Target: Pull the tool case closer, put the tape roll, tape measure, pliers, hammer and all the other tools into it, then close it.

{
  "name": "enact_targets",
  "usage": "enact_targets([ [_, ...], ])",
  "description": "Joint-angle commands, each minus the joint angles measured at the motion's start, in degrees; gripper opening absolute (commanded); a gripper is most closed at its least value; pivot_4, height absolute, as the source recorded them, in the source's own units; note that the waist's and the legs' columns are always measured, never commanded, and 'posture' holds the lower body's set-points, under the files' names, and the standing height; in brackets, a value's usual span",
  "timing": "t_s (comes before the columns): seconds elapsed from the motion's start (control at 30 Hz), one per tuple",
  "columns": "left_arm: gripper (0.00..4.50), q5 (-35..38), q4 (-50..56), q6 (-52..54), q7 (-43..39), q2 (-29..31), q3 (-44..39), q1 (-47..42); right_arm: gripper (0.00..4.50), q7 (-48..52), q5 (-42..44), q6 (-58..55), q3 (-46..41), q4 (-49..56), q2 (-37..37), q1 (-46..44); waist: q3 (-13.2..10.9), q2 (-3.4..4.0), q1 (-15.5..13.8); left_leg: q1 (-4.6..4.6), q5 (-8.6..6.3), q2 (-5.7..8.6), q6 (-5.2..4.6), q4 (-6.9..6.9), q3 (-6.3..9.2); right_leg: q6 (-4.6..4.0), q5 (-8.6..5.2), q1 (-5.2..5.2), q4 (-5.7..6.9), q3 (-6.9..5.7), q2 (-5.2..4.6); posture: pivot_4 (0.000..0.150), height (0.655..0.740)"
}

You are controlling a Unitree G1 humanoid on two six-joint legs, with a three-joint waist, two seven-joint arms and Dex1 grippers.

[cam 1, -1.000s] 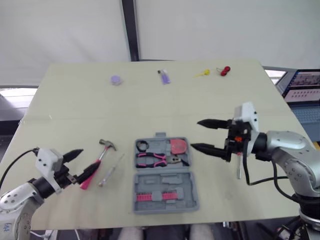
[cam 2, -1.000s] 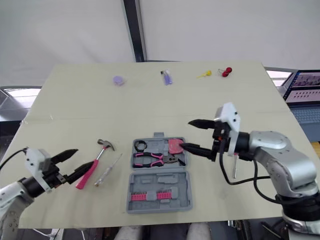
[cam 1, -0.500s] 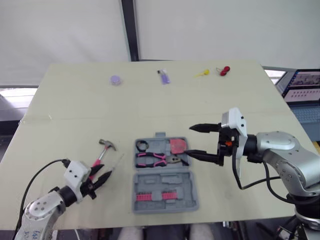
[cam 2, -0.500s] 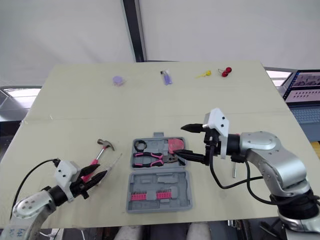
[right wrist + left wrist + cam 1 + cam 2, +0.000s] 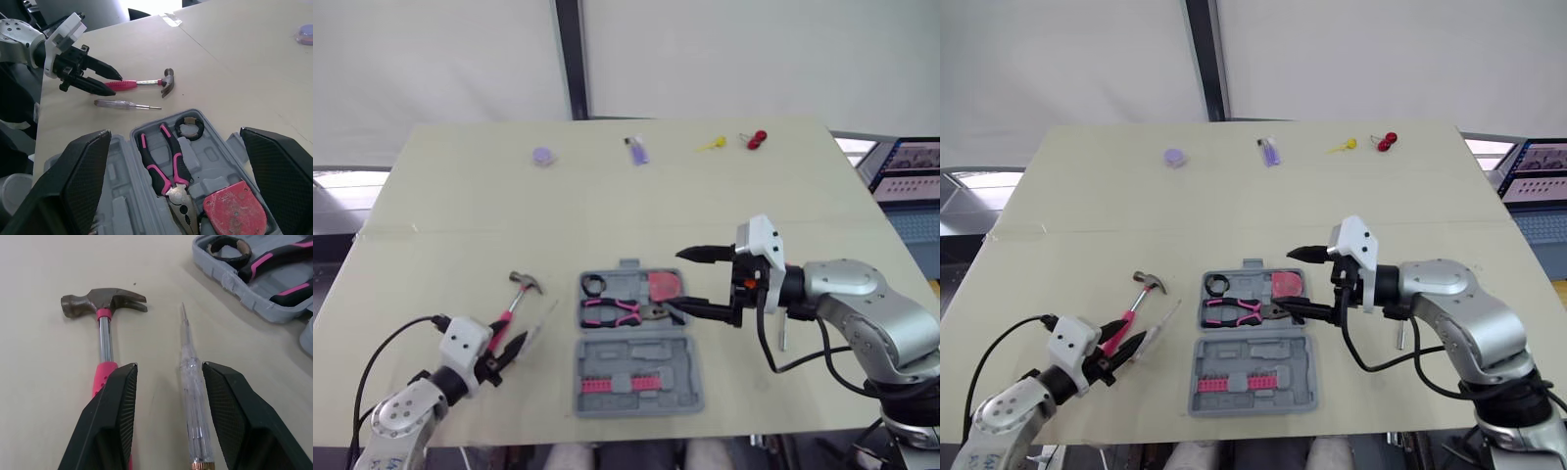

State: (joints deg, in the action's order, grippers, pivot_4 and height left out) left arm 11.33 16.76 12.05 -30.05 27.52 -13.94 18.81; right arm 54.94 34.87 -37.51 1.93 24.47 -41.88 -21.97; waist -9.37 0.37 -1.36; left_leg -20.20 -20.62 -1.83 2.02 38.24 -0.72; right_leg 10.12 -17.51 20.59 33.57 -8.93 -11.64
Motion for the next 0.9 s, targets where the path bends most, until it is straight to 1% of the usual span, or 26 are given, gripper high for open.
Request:
enact_targets([
  [0.03, 2.29, -0.16, -1.45, -0.44, 0.11, -0.79, 1.26, -0.11, 4.50, 0.37, 0.33, 0.79, -0.25, 0.49, 0.38, -1.15, 0.00, 0.00, 0.02, 0.00, 0.00, 0.00, 0.00, 0.00, 0.00, 0.00, 0.00, 0.00, 0.00, 0.00, 0.00, 0.150, 0.7400],
  [0.27, 2.29, -1.80, -6.34, -1.17, 0.79, -1.55, 4.07, -3.17, 4.50, 0.94, 0.18, 0.58, 0.57, 0.78, 0.17, -2.09, 0.00, 0.00, -0.06, 0.01, 0.00, 0.00, 0.00, 0.01, 0.00, 0.00, 0.00, 0.00, 0.01, 0.00, 0.00, 0.150, 0.7400],
  [0.9, 2.29, -3.72, -9.51, 0.49, 1.90, -1.96, 6.76, -5.46, 4.50, 0.98, 1.82, -0.81, -0.30, 2.57, -1.46, -2.13, 0.04, 0.05, -0.20, 0.03, 0.00, 0.00, 0.00, 0.03, 0.01, 0.00, 0.00, -0.03, 0.05, 0.00, -0.01, 0.150, 0.7400],
])
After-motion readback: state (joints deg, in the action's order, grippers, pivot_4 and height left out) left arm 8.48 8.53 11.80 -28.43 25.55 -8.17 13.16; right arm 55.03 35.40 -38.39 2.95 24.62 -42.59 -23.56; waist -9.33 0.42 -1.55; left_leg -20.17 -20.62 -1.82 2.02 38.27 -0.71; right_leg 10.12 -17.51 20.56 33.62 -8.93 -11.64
